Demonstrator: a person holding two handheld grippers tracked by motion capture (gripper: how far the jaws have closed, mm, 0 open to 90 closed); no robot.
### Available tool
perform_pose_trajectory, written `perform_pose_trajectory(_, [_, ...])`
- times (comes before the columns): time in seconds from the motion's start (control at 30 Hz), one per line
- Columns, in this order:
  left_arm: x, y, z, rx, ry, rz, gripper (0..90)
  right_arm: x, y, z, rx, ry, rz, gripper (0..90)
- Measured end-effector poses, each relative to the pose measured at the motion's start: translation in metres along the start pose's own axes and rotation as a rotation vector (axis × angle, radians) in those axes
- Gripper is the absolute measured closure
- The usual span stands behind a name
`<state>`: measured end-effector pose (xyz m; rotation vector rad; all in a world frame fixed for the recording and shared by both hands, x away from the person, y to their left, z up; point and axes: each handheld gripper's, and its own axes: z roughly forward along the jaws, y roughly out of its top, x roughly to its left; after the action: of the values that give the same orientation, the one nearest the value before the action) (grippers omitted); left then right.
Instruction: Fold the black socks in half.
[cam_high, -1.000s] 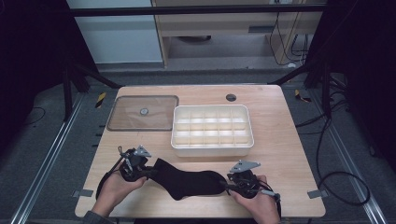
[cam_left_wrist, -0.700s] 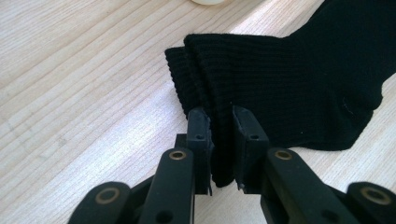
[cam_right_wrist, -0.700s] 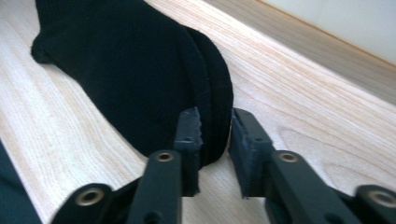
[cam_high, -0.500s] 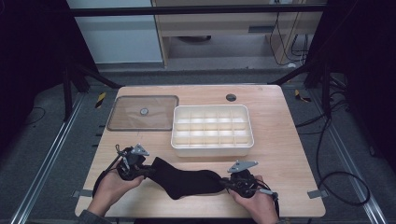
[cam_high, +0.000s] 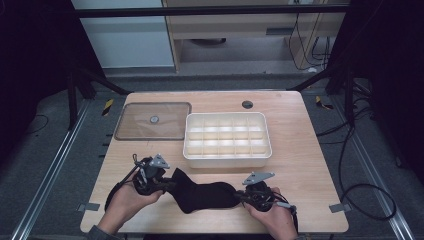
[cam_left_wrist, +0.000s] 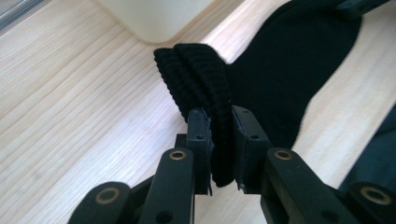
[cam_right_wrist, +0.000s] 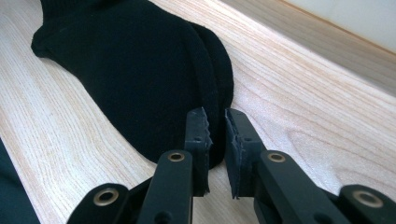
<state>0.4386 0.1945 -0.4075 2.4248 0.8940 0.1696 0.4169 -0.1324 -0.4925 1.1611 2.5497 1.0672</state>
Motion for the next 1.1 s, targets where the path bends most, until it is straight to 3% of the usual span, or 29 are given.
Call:
perform_pose_trajectory(0.17, [-0.015,0.012,0.003,-0.007,-0.035,0.026,78.3,-0.001,0.0,0.001,-0.003,-0.004,-0.01,80.8])
perform_pose_trajectory(0.27, [-0.023,0.019,0.008,-0.019,-0.079,0.029,78.3,-0.001,0.0,0.001,-0.002,0.0,-0.003,80.9])
perform_pose_trajectory(0.4, [-0.036,0.03,0.017,-0.017,-0.098,0.053,78.4,-0.001,0.001,0.001,-0.002,0.004,-0.002,80.9])
perform_pose_trajectory(0.7, [-0.058,0.048,0.038,0.004,-0.109,0.103,78.4,-0.002,0.001,0.001,-0.003,0.007,0.004,81.3])
perform_pose_trajectory(1.1, [-0.078,0.059,0.063,0.042,-0.102,0.153,78.4,-0.002,0.001,0.001,-0.004,0.011,0.009,81.4])
